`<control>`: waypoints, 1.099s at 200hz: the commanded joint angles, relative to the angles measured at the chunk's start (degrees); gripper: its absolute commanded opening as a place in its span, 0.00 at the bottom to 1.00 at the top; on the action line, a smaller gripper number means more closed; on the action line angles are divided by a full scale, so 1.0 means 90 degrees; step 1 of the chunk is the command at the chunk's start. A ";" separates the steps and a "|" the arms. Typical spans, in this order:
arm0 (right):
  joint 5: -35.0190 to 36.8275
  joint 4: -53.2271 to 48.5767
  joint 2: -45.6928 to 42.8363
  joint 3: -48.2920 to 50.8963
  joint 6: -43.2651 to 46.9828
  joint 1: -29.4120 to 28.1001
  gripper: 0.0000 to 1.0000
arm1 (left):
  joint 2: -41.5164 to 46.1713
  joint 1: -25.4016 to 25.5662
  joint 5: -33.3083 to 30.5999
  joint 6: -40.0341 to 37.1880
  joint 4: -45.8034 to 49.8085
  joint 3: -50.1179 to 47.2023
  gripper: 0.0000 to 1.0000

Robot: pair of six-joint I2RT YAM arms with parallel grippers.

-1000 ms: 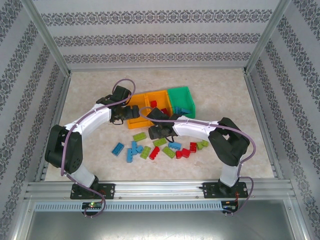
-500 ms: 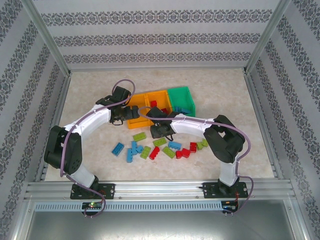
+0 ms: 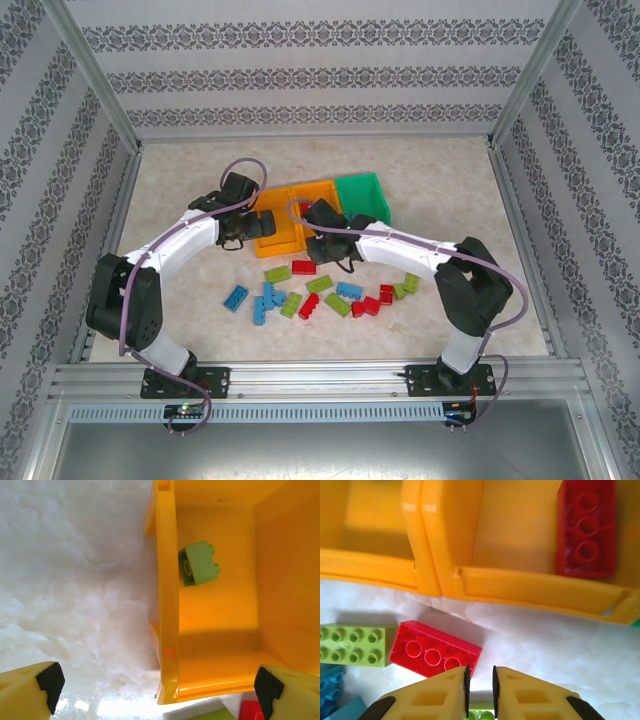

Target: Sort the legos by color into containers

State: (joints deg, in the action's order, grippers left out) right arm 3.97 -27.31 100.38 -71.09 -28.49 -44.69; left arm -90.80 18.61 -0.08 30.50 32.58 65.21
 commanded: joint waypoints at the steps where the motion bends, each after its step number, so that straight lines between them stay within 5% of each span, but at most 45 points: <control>1: -0.0199 -0.0282 -0.0144 0.0006 0.0127 0.0165 0.31 | 0.0182 -0.0082 -0.0087 0.0049 0.0080 -0.0063 0.99; 44: -0.0884 -0.0239 0.0252 -0.0206 0.0772 0.0039 0.60 | 0.0194 -0.0090 -0.0086 0.0058 0.0091 -0.0096 0.99; 71: -0.1262 -0.0128 0.0445 -0.0269 0.0906 -0.0026 0.64 | 0.0234 -0.0089 -0.0118 0.0076 0.0079 -0.0153 0.99; 99: -0.1099 -0.0089 0.0568 -0.0350 0.2076 -0.0331 0.73 | 0.0215 -0.0095 -0.0089 0.0076 0.0062 -0.0204 0.99; 156: -0.1209 -0.0141 0.0965 -0.0561 0.3733 -0.0289 0.76 | 0.0232 -0.0089 -0.0090 0.0097 0.0042 -0.0270 0.99; 220: -0.1220 -0.0275 0.1504 -0.0904 0.4353 -0.0205 0.76 | 0.0314 -0.0134 -0.0114 0.0092 0.0062 -0.0368 0.99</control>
State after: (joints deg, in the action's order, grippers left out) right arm -5.72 -28.53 112.29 -77.25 6.61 -47.35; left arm -89.89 18.48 -0.27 30.50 32.56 62.83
